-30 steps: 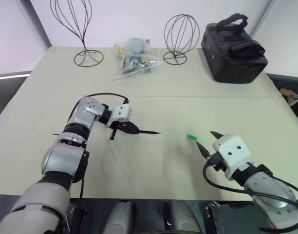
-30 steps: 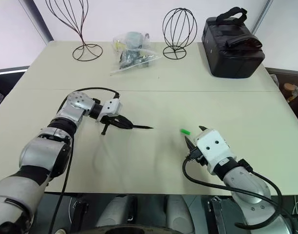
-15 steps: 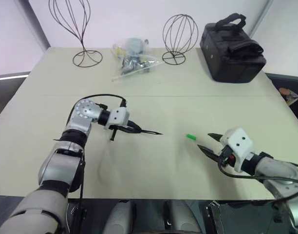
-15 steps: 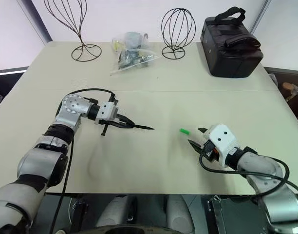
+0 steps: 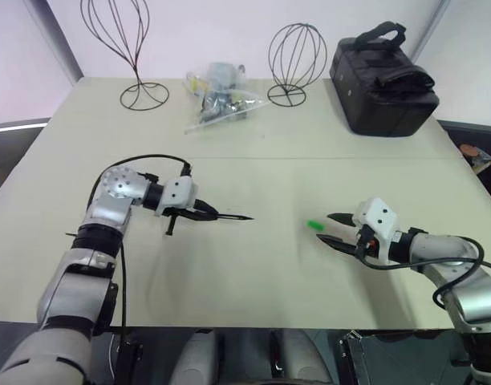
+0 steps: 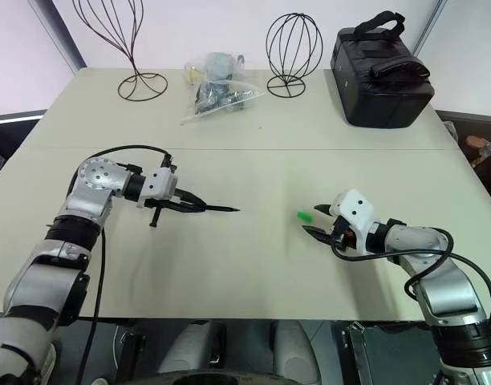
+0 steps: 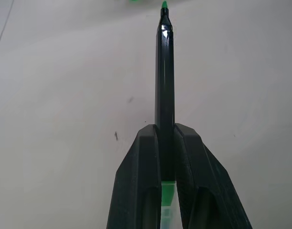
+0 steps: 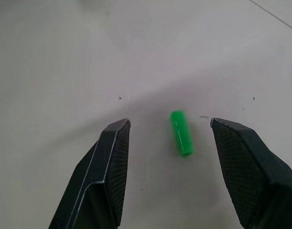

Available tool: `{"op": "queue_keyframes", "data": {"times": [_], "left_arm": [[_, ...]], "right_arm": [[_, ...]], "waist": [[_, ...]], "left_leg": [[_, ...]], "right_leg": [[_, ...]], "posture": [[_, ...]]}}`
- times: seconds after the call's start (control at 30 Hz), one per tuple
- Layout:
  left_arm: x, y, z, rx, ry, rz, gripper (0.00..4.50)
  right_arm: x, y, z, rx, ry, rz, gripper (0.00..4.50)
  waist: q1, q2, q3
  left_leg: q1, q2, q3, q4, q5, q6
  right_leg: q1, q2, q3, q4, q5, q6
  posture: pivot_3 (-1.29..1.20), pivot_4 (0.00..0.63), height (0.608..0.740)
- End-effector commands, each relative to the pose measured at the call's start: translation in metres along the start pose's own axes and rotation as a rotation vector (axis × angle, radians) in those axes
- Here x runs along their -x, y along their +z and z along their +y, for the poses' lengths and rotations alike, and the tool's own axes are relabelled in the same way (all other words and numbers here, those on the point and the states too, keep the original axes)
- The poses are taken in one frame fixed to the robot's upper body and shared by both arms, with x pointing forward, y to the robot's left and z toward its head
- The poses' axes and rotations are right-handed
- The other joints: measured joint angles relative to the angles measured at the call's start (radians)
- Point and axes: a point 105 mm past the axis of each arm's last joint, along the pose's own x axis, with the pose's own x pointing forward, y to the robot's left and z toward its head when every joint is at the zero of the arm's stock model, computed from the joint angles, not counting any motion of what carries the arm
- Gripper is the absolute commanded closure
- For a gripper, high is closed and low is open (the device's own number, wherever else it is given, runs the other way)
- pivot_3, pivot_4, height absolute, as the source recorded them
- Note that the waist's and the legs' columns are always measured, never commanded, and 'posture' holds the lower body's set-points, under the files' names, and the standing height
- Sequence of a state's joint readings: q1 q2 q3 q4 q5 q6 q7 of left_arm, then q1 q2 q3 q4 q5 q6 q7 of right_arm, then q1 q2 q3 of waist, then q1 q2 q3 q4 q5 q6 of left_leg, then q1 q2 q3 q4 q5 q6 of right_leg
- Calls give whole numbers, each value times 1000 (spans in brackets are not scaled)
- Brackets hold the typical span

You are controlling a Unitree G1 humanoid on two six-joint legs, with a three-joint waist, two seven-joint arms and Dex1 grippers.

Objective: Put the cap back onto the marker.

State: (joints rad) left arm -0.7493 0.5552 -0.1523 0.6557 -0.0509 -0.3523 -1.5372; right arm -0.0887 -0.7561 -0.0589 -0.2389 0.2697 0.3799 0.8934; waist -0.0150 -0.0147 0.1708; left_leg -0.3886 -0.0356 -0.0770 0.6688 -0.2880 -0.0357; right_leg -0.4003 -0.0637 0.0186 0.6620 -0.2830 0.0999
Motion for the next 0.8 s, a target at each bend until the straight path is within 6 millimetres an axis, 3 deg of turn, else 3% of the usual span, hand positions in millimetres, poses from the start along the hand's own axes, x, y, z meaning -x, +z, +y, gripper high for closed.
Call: {"op": "queue_keyframes", "data": {"times": [0.03,0.8], "left_arm": [[5,11,4,-17,43,-26,4484],[15,12,-2,-4,88,9,4484]], "right_arm": [[-2,5,-4,40,2,-25,1741],[-19,-17,-8,9,13,-17,1741]], "waist": [[2,0,0],[1,0,0]], "left_leg": [[0,0,0,0,0,0],[0,0,0,0,0,0]], "right_leg": [[0,0,0,0,0,0],[-1,0,0,0,0,0]], "posture": [[0,150,740],[0,150,740]]}}
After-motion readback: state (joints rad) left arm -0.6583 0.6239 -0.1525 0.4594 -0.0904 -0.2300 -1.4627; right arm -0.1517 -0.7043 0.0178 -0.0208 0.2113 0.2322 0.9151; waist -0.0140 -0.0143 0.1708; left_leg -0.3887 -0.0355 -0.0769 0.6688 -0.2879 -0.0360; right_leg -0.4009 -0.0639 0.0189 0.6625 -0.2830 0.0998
